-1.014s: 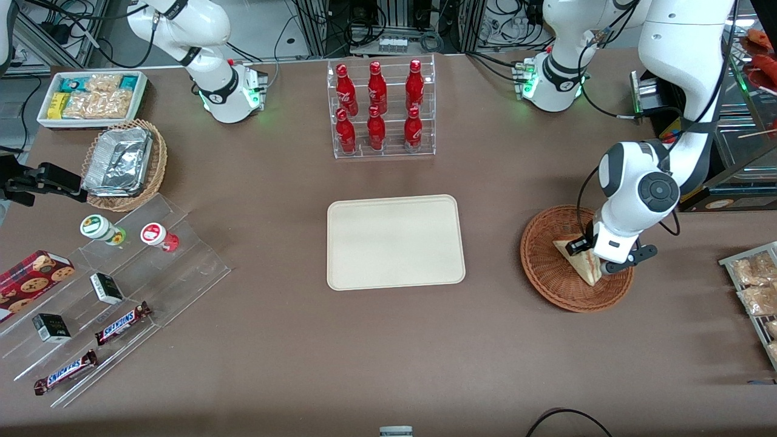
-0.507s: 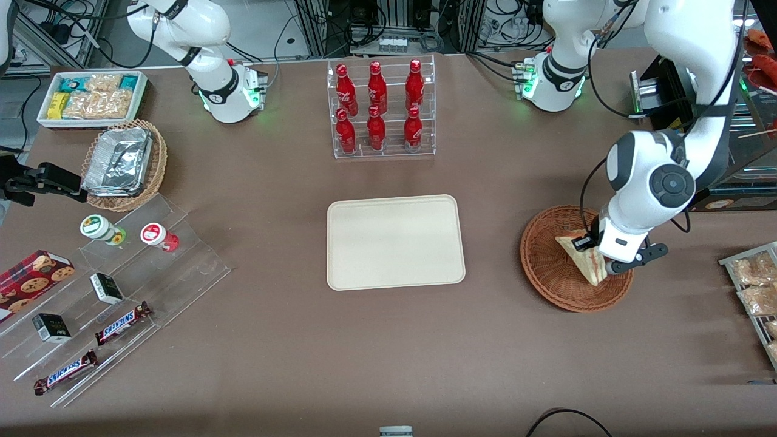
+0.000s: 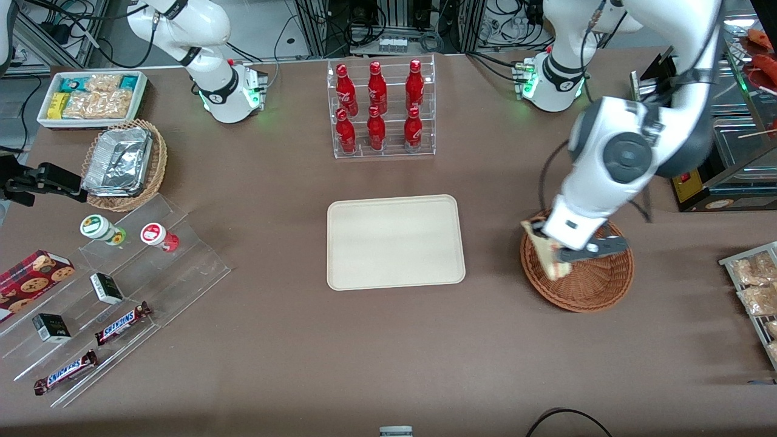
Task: Place sandwich from basket to tray
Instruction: 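Lift the sandwich and carry it with the left gripper over the beige tray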
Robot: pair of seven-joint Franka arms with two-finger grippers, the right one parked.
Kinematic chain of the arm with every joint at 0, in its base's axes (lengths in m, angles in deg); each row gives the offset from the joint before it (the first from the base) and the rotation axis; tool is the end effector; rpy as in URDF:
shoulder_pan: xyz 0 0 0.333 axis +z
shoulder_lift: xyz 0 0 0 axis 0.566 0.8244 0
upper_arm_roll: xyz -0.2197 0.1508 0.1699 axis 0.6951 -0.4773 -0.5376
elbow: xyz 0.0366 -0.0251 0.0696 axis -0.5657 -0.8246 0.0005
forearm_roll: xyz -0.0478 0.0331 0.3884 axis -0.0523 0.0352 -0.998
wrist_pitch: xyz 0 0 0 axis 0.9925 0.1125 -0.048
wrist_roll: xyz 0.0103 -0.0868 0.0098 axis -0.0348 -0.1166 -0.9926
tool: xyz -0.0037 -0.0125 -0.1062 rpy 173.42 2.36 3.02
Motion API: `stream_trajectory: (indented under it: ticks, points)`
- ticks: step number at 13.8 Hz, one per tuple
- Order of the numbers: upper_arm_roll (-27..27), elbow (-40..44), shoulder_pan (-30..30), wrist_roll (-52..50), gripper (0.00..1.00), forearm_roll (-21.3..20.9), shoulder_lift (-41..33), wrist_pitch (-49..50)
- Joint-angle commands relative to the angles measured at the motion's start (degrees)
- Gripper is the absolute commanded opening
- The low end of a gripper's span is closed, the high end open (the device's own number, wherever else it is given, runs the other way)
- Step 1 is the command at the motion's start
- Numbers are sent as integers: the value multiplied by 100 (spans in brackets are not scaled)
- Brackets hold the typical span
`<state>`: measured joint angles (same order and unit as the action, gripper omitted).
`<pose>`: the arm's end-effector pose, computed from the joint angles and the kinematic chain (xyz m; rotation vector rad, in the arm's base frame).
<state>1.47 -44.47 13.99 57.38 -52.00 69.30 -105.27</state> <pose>0.5637 -0.2227 0.4102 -3.0757 -0.1617 0.0545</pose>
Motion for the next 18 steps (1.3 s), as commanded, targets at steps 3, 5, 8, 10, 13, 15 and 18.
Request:
stream_trajectory:
  ticks: [3, 5, 8, 10, 13, 15, 18]
  points:
    - [-65, 596, -929, -387, 0, -3, 724, 75]
    - [-65, 1009, -1307, -695, 0, 14, 1188, 5]
    - [-65, 1502, -1791, -1214, 0, 14, 1752, -4]
    - [-65, 1774, -2020, -1232, 0, 101, 2094, -13]
    - [-65, 1934, -2275, -1241, 0, 190, 2403, -196]
    - [-64, 1934, -2451, -1285, 0, 190, 2518, -337]
    - [-65, 1942, -2618, -1478, 0, 190, 2702, -732]
